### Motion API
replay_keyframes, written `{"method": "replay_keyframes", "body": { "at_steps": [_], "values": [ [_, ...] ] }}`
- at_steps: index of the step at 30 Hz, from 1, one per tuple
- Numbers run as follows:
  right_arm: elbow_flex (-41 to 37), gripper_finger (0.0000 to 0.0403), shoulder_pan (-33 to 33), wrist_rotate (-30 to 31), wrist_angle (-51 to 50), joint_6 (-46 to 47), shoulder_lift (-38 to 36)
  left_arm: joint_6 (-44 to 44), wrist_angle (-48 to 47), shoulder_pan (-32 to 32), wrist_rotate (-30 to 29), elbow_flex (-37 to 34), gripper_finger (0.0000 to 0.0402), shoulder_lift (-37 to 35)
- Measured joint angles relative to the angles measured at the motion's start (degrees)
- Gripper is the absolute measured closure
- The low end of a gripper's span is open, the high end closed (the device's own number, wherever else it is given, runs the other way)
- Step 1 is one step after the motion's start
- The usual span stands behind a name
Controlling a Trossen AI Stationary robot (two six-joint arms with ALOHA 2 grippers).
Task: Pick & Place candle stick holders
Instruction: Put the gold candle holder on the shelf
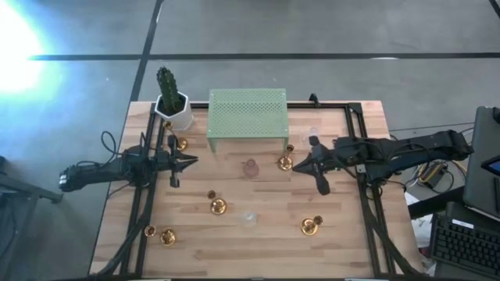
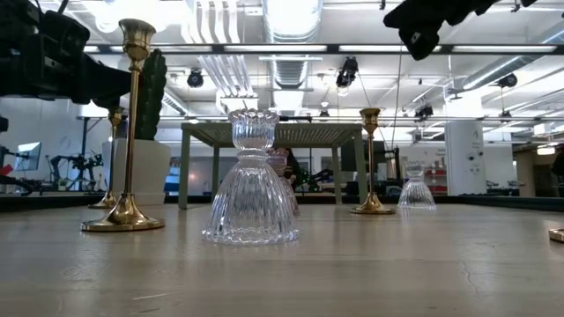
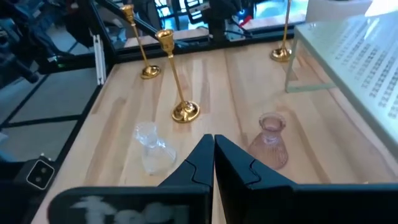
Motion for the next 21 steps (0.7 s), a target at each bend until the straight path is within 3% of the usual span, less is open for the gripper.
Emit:
{"method": "replay_keyframes", "body": {
  "at_steps": [11,21],
  "values": [
    [-0.04,0.0394,-0.02,0.59,0.11,-2.93,-0.03,-1.0,0.36,-0.01,-0.01,0.0,0.0364,0.0],
    [-0.05,0.0394,-0.04,1.13,0.21,-4.44,-0.01,-16.56,9.34,0.01,-0.38,0.14,0.0364,-0.02]
  ]
}}
